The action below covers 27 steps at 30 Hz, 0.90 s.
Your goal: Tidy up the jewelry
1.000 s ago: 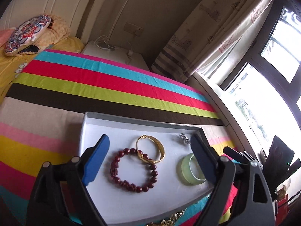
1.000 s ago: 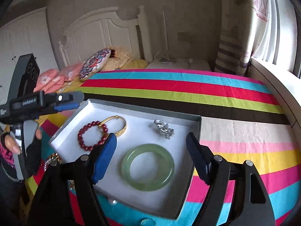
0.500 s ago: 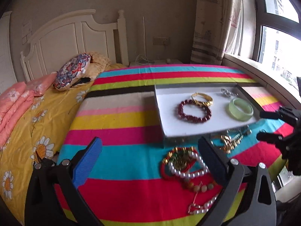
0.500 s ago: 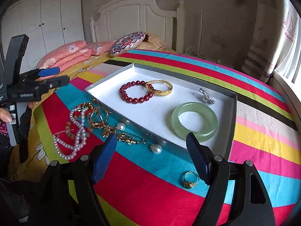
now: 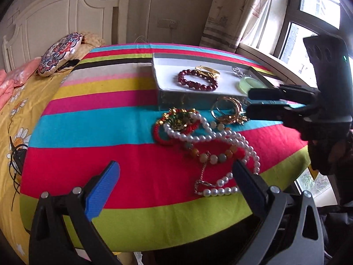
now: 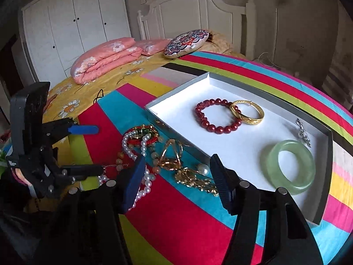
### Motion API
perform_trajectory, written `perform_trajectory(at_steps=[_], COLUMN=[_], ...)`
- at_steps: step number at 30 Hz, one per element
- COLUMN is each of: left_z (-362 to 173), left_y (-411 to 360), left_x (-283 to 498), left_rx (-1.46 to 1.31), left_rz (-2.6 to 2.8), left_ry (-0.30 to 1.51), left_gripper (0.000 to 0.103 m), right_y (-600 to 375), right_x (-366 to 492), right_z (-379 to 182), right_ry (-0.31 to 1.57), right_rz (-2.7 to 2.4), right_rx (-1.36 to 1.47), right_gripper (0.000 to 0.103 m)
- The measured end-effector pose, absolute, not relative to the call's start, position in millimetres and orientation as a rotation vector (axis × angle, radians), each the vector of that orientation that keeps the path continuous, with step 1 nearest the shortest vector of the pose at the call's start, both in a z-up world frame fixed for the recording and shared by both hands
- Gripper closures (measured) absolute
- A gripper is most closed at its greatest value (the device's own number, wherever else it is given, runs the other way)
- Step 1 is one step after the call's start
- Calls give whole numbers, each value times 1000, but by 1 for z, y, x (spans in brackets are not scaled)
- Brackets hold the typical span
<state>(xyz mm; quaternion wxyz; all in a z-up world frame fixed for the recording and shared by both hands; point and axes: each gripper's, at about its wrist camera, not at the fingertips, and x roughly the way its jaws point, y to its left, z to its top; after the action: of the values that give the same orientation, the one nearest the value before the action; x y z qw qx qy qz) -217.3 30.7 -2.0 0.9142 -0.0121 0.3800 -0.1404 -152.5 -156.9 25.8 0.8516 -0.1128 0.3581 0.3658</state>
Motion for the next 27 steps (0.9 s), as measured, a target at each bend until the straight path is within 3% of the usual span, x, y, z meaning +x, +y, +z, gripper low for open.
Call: perform_trajectory(at_steps=[10,12,18,20,27], left_z=[0,-1,0,-1,-2], left_y=[10,8,5,5,6], left_x=[-229,-229,-227,-226,-224], left_rx=[20,26,16,20,4], left_rz=[-341,-340,-347,-342,-336], left_ry=[759,759,754,756,759], left_gripper=[2,2,2,2,2], right_y=[-126,-126,-119,-117,-131], right_x=[-146,-148,-139,-138,-162], right_z=[24,24,15,12,32], right_ry=[810,805,835,828,679], right_rz=[764,761,741,723,731], right_rx=[-282,-286,-308,-324,-296], right_gripper=[58,66,69,79,79])
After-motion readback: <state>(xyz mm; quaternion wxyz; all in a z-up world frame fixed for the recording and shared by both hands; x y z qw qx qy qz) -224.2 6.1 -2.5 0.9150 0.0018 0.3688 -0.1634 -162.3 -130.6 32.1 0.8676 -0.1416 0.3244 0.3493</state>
